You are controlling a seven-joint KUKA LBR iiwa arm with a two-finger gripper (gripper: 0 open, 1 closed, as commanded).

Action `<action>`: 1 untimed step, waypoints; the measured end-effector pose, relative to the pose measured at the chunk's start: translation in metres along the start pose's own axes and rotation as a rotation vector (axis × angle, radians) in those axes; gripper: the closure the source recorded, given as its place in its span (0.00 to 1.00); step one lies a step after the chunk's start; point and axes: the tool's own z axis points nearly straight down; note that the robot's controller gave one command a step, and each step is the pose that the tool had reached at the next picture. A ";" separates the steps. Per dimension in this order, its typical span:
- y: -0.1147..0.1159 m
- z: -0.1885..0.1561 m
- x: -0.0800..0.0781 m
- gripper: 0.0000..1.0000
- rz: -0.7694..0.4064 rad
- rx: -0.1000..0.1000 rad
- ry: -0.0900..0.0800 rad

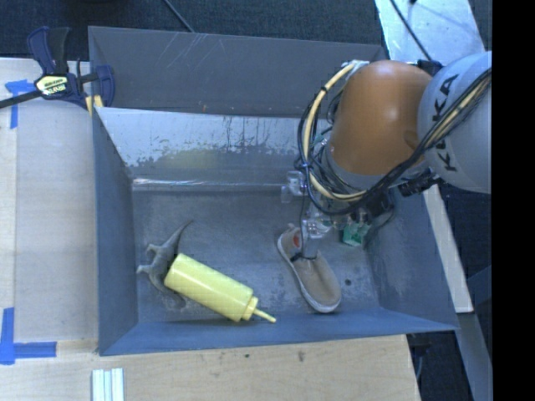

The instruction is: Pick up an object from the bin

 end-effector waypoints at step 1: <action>0.000 -0.005 -0.001 0.00 0.001 0.000 -0.008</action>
Offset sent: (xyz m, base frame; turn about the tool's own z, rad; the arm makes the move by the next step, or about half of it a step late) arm 0.0248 -0.0934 -0.1162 -0.4396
